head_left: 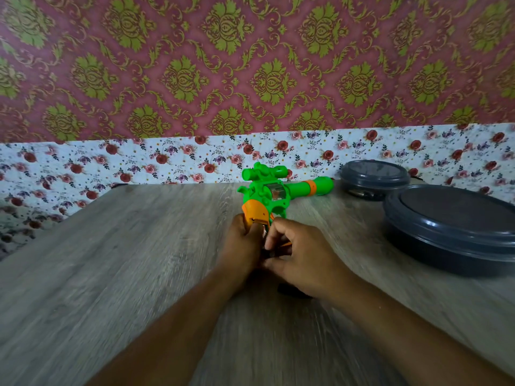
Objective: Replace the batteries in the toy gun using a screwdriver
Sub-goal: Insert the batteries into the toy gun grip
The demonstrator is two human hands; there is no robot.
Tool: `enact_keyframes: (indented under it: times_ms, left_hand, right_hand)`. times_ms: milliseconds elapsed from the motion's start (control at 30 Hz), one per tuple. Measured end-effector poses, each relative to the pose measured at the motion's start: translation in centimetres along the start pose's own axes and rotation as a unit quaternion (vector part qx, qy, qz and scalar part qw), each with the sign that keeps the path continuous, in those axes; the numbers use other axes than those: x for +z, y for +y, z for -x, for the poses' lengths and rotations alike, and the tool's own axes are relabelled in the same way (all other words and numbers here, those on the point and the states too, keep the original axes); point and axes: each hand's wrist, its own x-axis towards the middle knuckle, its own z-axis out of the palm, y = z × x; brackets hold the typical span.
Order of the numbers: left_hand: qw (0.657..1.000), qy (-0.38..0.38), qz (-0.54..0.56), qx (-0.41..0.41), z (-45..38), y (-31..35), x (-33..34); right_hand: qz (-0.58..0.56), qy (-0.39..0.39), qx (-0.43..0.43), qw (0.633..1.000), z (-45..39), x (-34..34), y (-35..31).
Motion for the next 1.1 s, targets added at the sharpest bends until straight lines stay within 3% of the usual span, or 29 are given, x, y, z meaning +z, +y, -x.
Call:
enact_keyframes:
  times_ms: [133, 433, 667, 867, 1100]
  left_hand:
    - [0.999, -0.004, 0.03, -0.027, 0.2, 0.3, 0.1]
    - [0.995, -0.035, 0.078, -0.054, 0.9, 1.3, 0.0]
    - [0.974, -0.061, 0.199, -0.088, 1.5, 2.3, 0.3]
    - [0.976, -0.014, 0.203, -0.079, 1.3, 1.8, 0.4]
    - [0.974, -0.028, 0.205, -0.093, 1.2, 1.6, 0.5]
  right_hand:
    - [-0.003, -0.031, 0.002, 1.0, -0.3, -0.9, 0.2]
    - [0.054, 0.055, -0.047, 0.996, -0.3, 0.7, 0.2]
    - [0.103, 0.1, -0.017, 0.99, -0.7, 1.8, -0.1]
    - [0.083, 0.111, -0.004, 0.99, -0.7, 1.9, -0.3]
    - [0.028, 0.087, -0.041, 0.995, -0.8, 1.8, 0.5]
